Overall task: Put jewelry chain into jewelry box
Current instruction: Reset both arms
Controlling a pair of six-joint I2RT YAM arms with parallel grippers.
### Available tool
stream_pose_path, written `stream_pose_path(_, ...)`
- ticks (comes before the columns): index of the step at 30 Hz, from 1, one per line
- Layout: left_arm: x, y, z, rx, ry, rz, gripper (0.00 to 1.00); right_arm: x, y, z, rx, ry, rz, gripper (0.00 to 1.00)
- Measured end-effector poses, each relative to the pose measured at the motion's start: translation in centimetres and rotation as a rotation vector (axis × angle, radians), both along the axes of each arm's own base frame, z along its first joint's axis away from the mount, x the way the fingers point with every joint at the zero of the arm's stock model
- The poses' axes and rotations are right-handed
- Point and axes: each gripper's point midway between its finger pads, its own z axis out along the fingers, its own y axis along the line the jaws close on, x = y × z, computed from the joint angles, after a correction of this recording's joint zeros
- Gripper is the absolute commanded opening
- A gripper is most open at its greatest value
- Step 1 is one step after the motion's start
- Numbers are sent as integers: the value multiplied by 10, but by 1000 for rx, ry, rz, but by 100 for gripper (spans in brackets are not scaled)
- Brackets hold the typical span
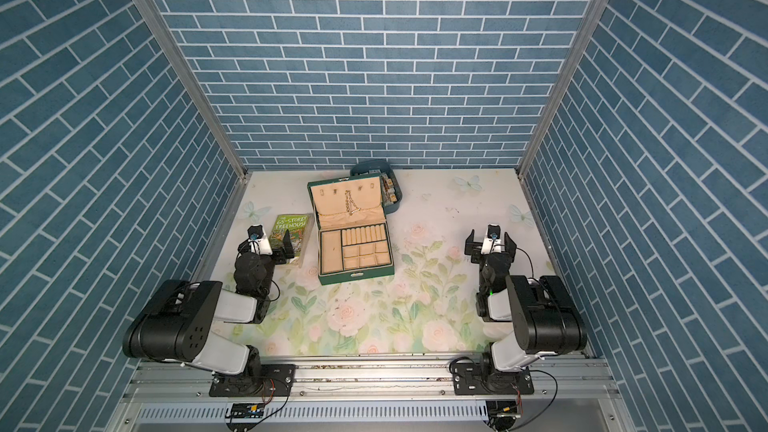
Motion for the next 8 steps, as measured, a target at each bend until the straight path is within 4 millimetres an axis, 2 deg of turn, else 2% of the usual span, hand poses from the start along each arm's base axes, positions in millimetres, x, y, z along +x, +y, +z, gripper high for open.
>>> stream_pose_path(8, 3, 1, 2, -3, -3, 1, 100, 0, 0, 0, 0, 0, 0, 100)
